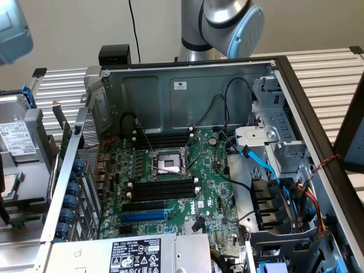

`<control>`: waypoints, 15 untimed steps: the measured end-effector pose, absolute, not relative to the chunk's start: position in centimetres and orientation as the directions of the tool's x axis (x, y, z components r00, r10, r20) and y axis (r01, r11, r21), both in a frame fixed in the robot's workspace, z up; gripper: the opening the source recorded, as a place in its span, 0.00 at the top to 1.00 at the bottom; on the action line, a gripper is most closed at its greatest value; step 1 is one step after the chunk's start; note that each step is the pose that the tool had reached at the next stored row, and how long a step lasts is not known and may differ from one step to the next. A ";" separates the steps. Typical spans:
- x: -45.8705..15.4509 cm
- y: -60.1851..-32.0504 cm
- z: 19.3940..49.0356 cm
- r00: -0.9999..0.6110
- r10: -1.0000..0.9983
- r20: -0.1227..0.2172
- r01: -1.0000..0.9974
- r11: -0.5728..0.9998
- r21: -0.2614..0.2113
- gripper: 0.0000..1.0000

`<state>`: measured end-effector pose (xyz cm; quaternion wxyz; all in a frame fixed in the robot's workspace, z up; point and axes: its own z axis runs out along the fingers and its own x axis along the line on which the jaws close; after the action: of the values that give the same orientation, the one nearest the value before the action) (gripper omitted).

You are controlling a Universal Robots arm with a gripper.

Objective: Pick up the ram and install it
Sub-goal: 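Pick up the ram and move it above insertion slot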

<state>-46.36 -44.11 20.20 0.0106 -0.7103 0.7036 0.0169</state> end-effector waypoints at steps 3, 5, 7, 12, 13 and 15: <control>-46.4 -44.1 20.7 0.009 -0.999 -0.037 -1.000 -0.009 0.008 0.88; -46.4 -44.1 21.0 0.009 -0.999 -0.035 -1.000 -0.010 0.006 0.88; -46.4 -44.1 21.3 0.009 -0.999 -0.033 -1.000 -0.010 0.005 0.88; -46.4 -44.1 21.9 0.010 -1.000 -0.029 -1.000 -0.010 -0.001 0.88; -46.4 -44.1 22.0 0.010 -1.000 -0.028 -1.000 -0.010 -0.002 0.88; -46.4 -44.1 22.2 0.010 -1.000 -0.027 -1.000 -0.010 -0.004 0.88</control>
<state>-46.36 -44.10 22.19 0.0108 -0.7104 0.7036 0.0083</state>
